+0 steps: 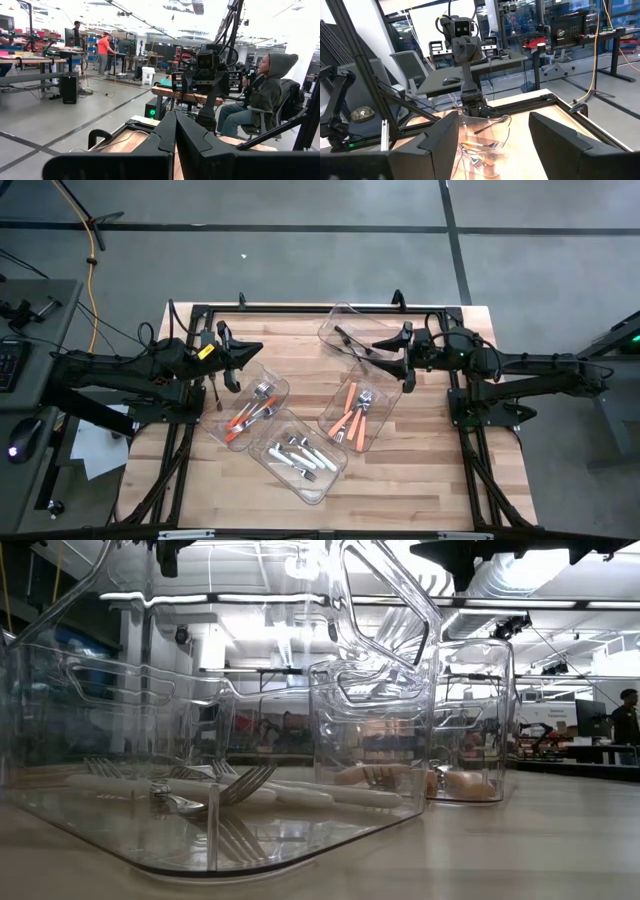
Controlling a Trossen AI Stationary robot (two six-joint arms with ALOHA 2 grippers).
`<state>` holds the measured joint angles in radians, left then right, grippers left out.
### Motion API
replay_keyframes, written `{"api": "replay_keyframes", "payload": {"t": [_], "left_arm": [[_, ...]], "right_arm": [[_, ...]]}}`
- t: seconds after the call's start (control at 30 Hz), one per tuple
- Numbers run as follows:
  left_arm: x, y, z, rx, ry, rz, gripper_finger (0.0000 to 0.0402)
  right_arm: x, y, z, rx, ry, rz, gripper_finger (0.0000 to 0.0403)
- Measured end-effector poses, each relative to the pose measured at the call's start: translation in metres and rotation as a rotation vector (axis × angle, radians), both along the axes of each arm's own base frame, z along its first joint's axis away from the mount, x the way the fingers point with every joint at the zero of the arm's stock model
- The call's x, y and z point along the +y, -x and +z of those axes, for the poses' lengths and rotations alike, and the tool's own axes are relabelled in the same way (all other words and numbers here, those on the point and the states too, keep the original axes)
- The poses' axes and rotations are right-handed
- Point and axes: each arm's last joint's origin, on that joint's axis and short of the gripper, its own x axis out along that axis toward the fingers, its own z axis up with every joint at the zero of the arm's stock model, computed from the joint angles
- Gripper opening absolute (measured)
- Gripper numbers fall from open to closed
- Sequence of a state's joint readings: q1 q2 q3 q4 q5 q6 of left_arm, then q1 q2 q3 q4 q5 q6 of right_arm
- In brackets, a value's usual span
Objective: Sort silverware by color (type)
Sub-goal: Put the black fork into the top transparent bin
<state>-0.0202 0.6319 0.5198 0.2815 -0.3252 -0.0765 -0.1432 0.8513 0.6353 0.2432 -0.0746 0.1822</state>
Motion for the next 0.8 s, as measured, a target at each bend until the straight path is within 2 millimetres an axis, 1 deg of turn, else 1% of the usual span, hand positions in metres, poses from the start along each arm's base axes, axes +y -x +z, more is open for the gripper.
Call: {"api": "replay_keyframes", "payload": {"t": [0.57,0.7,0.8], "left_arm": [[0.0,0.0001,0.0007,-0.009,0.005,0.0,0.0003],[0.0007,0.0,-0.0009,-0.016,0.087,0.013,0.0018],[0.0028,-0.0022,-0.0055,0.054,0.174,0.074,0.0043]], "right_arm": [[0.0,0.0,0.0001,-0.001,0.0,-0.001,0.0224],[-0.0001,0.0,0.0002,-0.002,0.0,-0.003,0.0224],[-0.0001,0.0,0.0002,-0.001,0.0,-0.003,0.0224]]}}
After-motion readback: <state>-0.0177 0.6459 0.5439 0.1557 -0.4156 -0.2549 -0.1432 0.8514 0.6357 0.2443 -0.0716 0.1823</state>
